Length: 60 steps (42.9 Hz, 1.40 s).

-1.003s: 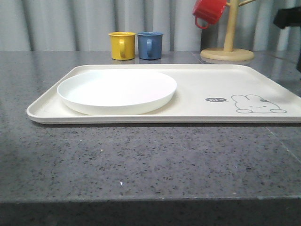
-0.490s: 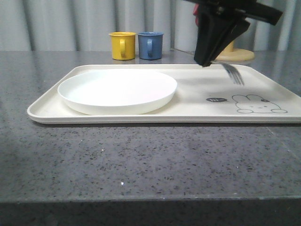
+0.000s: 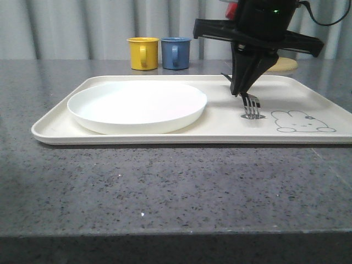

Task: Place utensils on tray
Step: 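Carry the fork over the tray and lower it beside the plate, then open the right gripper and lift it off the fork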

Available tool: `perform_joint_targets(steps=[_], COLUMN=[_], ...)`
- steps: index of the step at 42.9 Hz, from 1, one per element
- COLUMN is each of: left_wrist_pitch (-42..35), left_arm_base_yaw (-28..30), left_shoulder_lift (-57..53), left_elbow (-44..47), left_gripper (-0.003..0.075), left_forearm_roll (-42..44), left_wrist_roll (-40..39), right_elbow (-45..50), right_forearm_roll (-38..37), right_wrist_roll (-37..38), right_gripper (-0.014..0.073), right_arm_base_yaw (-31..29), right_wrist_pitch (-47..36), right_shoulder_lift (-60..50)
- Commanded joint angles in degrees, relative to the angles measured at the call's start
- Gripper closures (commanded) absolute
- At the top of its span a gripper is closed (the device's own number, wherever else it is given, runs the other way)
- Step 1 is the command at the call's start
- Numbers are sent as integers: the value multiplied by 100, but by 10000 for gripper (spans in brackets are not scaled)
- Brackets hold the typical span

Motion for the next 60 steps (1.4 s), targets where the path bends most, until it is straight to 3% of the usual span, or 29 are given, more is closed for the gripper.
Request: perform_joint_targets(steps=[1, 12, 25, 40, 50, 60], left_wrist_pitch=[-397, -397, -397, -397, -397, -397], left_arm_base_yaw=[-48, -48, -48, -48, -48, -48], left_shoulder_lift=[-5, -5, -5, -5, -5, -5], left_elbow=[-153, -153, -153, -153, -153, -153], left_gripper=[301, 301, 301, 301, 301, 301], left_forearm_roll=[-25, -25, -25, -25, -25, -25], left_wrist_roll=[-63, -63, -63, -63, -63, -63], right_elbow=[-197, -197, -197, 78, 1193, 1964], right_forearm_roll=[-71, -31, -5, -966, -1044, -806], right_wrist_roll=[21, 21, 21, -1225, -1720, -2189], right_gripper=[641, 393, 257, 249, 249, 249], right_arm_base_yaw=[-2, -2, -2, -61, -1095, -2506], right_wrist_pitch=[-247, -134, -89, 685, 638, 529], right_shoulder_lift=[-256, -103, -242, -1787, -2698, -2645])
